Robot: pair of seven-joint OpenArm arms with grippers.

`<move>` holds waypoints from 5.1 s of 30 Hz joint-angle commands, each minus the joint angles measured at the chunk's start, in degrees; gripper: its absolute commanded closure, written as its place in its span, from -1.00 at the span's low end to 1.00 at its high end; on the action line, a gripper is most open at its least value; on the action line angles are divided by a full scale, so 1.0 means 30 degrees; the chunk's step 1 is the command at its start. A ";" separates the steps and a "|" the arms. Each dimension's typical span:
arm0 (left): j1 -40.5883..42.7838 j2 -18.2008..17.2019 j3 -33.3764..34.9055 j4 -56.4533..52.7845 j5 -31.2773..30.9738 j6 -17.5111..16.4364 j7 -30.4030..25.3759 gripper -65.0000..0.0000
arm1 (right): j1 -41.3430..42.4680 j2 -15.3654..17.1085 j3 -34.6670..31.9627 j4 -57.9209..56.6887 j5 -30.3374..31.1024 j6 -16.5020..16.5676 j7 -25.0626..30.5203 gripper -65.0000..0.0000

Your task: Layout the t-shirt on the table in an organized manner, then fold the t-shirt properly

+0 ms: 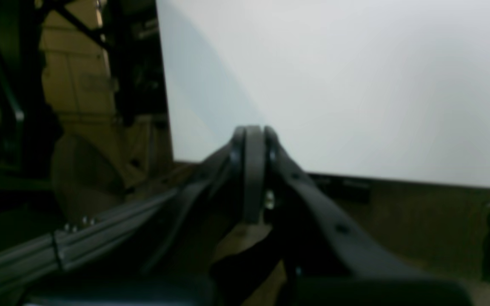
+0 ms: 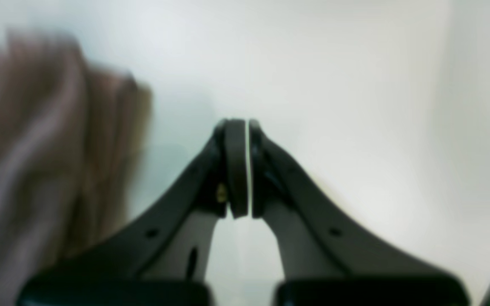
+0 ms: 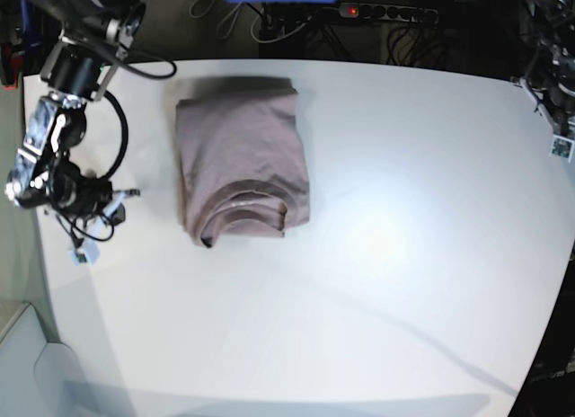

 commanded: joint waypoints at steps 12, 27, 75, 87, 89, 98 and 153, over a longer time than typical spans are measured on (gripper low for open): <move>-0.0839 -0.0345 0.0598 0.0218 0.0160 0.0105 -0.0085 1.00 | -0.7161 -0.3460 -0.0714 0.9120 0.0567 0.0186 -0.1010 1.00; -0.0780 -0.0315 0.1566 0.0218 0.0189 0.0105 -0.0085 1.00 | -0.7776 -0.3431 -0.3527 0.9090 0.0537 0.0186 0.0749 1.00; -0.0311 0.0095 0.1595 0.0481 0.0189 0.0105 0.0091 1.00 | -1.0912 0.1053 -0.6399 1.0468 0.8567 0.0186 0.2829 1.00; 0.2531 0.1560 0.4144 0.1009 0.0160 0.0105 -0.0085 1.00 | -1.5542 0.3045 -0.4407 1.0438 0.8420 0.0186 0.5437 1.00; 0.3264 0.2293 0.5199 0.1009 0.0160 0.0105 -0.0085 1.00 | -1.6157 0.2928 -0.3879 1.0409 0.7101 0.0186 0.5467 1.00; 0.5784 0.4080 0.8393 0.0745 0.0219 0.0105 -0.0114 1.00 | -1.8385 0.2489 -0.4348 0.8739 -0.0078 0.0186 0.7489 1.00; -0.4971 0.2527 1.2291 -3.4801 0.0219 0.9731 -1.9631 0.99 | -0.9740 -0.1731 -0.9652 -2.4111 -0.6203 -1.5213 2.6302 1.00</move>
